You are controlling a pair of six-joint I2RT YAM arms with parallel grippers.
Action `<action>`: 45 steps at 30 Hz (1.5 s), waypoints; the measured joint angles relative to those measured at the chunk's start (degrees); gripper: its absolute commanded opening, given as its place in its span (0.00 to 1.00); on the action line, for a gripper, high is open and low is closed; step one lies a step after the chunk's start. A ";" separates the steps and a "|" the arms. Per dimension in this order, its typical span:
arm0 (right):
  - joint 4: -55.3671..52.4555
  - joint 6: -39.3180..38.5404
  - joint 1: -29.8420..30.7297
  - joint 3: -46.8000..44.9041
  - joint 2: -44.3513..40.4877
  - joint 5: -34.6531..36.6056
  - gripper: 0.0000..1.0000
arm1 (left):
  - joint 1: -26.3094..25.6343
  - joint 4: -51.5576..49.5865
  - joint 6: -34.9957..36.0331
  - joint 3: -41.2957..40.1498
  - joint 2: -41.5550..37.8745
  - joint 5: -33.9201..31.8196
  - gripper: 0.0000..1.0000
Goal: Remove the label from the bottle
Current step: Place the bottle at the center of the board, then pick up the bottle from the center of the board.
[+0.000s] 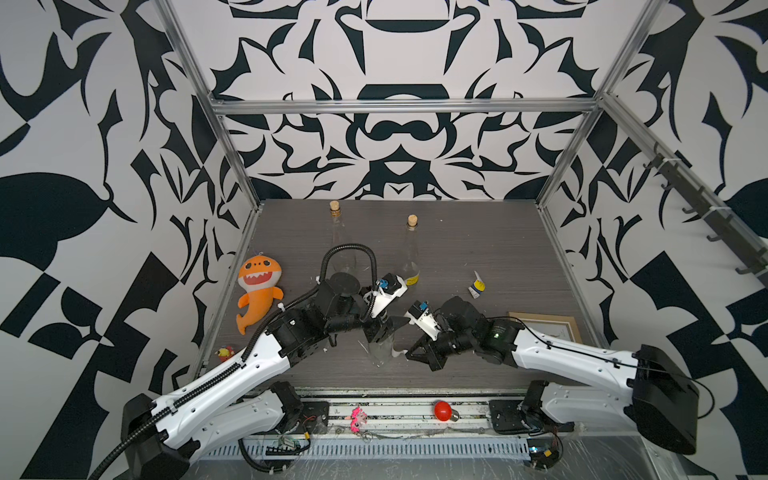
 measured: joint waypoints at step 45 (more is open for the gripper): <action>1.68 -0.07 0.11 0.17 0.90 -0.72 0.00 | -0.63 12.46 -17.68 -29.27 -23.21 -9.49 0.99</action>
